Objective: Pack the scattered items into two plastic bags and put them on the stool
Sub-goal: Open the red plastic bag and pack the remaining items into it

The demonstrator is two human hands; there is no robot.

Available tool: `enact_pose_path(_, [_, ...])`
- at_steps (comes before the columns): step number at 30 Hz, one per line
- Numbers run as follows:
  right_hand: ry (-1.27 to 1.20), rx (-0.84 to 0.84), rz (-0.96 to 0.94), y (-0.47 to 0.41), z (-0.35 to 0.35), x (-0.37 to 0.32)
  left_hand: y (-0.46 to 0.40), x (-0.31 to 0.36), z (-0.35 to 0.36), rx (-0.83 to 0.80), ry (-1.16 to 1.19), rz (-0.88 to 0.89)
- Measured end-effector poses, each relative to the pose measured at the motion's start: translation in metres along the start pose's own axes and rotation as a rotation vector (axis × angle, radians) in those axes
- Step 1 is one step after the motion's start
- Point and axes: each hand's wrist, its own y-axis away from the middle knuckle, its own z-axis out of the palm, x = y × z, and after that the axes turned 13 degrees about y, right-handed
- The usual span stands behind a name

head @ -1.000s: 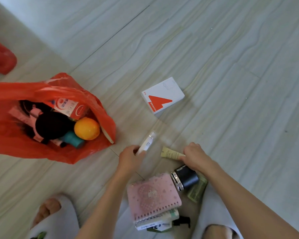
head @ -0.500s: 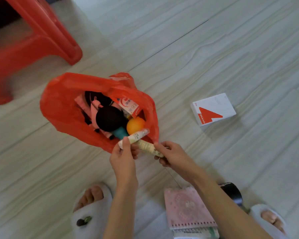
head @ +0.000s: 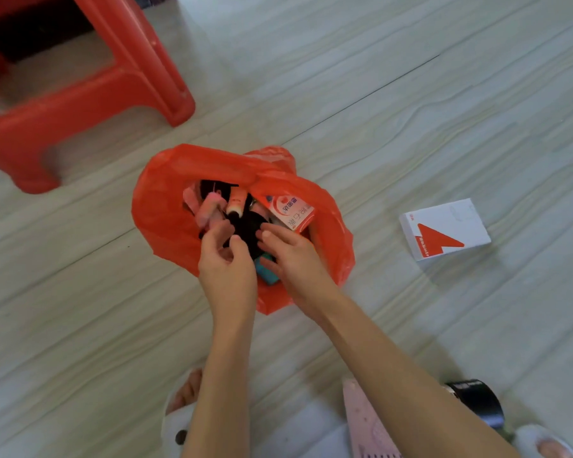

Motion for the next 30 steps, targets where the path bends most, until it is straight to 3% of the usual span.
enact_pose_path(4, [0.276,0.125,0.035,0.020,-0.038,0.018,0.023,-0.010,0.002,-0.112,-0.073,0.004])
enact_pose_path(11, [0.882,0.175,-0.019,0.069,-0.146,0.036,0.072,-0.036,0.033,-0.713,-0.621,0.277])
enact_pose_path(15, [1.308,0.086,-0.031,0.110,-0.213,0.050,0.111,-0.043,0.046,-1.068,-0.831,0.471])
enact_pose_path(20, [1.850,-0.154,-0.040,0.159,-0.257,0.097,0.172,-0.075,0.028,-1.400,-1.184,0.309])
enact_pose_path(23, [1.928,-0.189,-0.072,0.168,-0.257,0.132,0.202,-0.100,0.008,-1.524,-1.310,0.275])
enact_pose_path(30, [1.909,-0.152,-0.056,0.152,-0.255,0.149,0.194,-0.121,0.009,-1.558,-1.352,0.297])
